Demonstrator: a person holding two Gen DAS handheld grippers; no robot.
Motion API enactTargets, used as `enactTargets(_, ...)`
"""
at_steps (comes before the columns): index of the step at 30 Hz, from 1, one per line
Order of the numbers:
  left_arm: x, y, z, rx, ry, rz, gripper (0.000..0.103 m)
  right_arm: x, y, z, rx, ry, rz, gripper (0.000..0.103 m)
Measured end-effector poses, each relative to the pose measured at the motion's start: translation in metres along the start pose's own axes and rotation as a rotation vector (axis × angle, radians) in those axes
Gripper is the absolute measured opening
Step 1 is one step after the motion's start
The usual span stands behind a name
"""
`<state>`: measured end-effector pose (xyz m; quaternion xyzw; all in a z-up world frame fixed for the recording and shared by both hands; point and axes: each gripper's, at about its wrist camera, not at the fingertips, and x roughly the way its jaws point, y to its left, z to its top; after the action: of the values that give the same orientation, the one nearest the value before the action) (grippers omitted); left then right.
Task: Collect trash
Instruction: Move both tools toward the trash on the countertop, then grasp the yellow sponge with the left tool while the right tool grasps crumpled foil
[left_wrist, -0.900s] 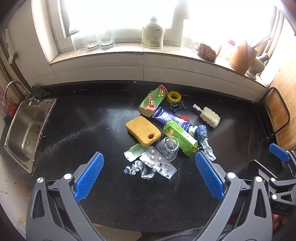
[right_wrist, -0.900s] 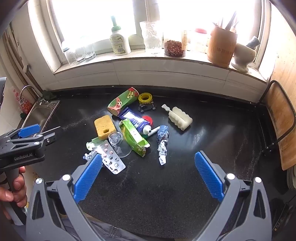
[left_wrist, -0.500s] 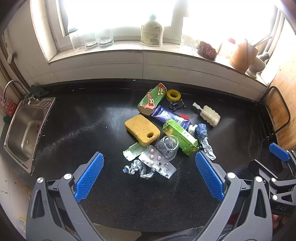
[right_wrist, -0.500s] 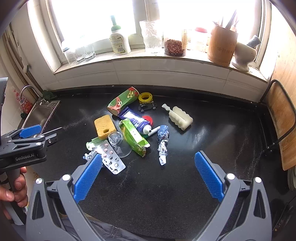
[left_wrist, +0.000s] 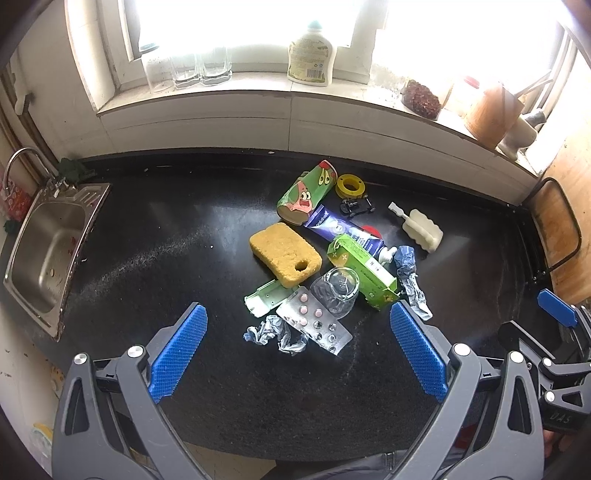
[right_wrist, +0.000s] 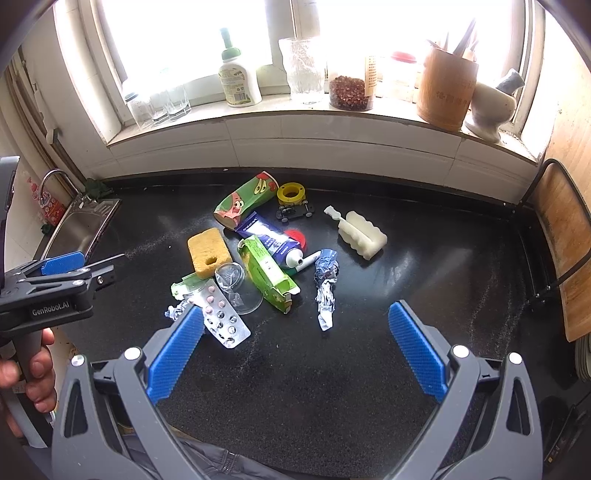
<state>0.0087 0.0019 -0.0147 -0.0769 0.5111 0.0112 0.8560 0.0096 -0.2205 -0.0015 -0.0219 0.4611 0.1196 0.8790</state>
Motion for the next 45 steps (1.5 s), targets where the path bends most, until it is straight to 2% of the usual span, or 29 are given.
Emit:
enactTargets(5,0.009,0.000,0.004,-0.011,0.016,0.009,0.097,0.007,-0.008,0.004,0.006,0.009,0.020,0.097)
enactTargets(7,0.015,0.000,0.008,-0.017,-0.004,0.019,0.097,0.013,-0.010,0.004,0.012,0.020,0.041,0.097)
enactTargets(10,0.035,0.000,0.016,-0.041,0.022,0.045,0.097,0.027,-0.016,0.003,0.003,0.023,0.047,0.097)
enactTargets(12,0.054,-0.001,0.024,-0.067,0.036,0.025,0.097,0.040,-0.023,0.002,-0.014,0.010,0.022,0.097)
enactTargets(15,0.090,-0.001,0.037,-0.076,0.061,0.035,0.097,0.070,-0.036,0.002,-0.051,-0.005,-0.052,0.097)
enactTargets(18,0.137,0.008,0.044,-0.109,0.137,0.093,0.097,0.108,-0.048,0.007,-0.055,0.025,-0.077,0.097)
enactTargets(19,0.147,0.011,0.045,-0.118,0.155,0.103,0.097,0.125,-0.053,0.007,-0.068,0.062,-0.096,0.096)
enactTargets(21,0.174,0.017,0.052,-0.157,0.200,0.076,0.097,0.153,-0.058,0.012,-0.060,0.088,-0.082,0.094)
enactTargets(22,0.184,0.020,0.055,-0.178,0.209,0.082,0.097,0.164,-0.058,0.015,-0.037,0.090,-0.045,0.094)
enactTargets(25,0.211,0.026,0.061,-0.207,0.234,0.119,0.097,0.192,-0.065,0.022,-0.036,0.140,-0.025,0.094)
enactTargets(28,0.236,0.023,0.064,-0.182,0.265,0.184,0.097,0.218,-0.069,0.019,-0.063,0.201,-0.020,0.092)
enactTargets(29,0.245,0.022,0.065,-0.163,0.271,0.210,0.097,0.223,-0.073,0.010,-0.075,0.268,-0.035,0.088)
enactTargets(32,0.258,0.023,0.064,-0.157,0.275,0.249,0.097,0.237,-0.075,0.009,-0.084,0.293,-0.021,0.081)
enactTargets(35,0.255,0.026,0.059,-0.156,0.250,0.255,0.097,0.244,-0.075,0.006,-0.099,0.298,-0.014,0.076)
enactTargets(37,0.255,0.029,0.056,-0.163,0.245,0.251,0.097,0.249,-0.071,0.008,-0.155,0.254,-0.035,0.069)
enactTargets(39,0.256,0.031,0.054,-0.181,0.256,0.237,0.096,0.250,-0.064,0.007,-0.208,0.241,-0.063,0.052)
enactTargets(40,0.258,0.038,0.053,-0.192,0.256,0.228,0.095,0.250,-0.060,0.006,-0.216,0.227,-0.058,0.032)
enactTargets(41,0.257,0.040,0.052,-0.202,0.256,0.223,0.085,0.249,-0.058,0.003,-0.216,0.227,-0.053,0.020)
enactTargets(44,0.252,0.050,0.044,-0.209,0.238,0.178,0.070,0.239,-0.057,0.000,-0.182,0.232,-0.053,0.020)
enactTargets(45,0.247,0.050,0.042,-0.202,0.229,0.167,0.066,0.229,-0.056,0.002,-0.176,0.205,-0.074,0.020)
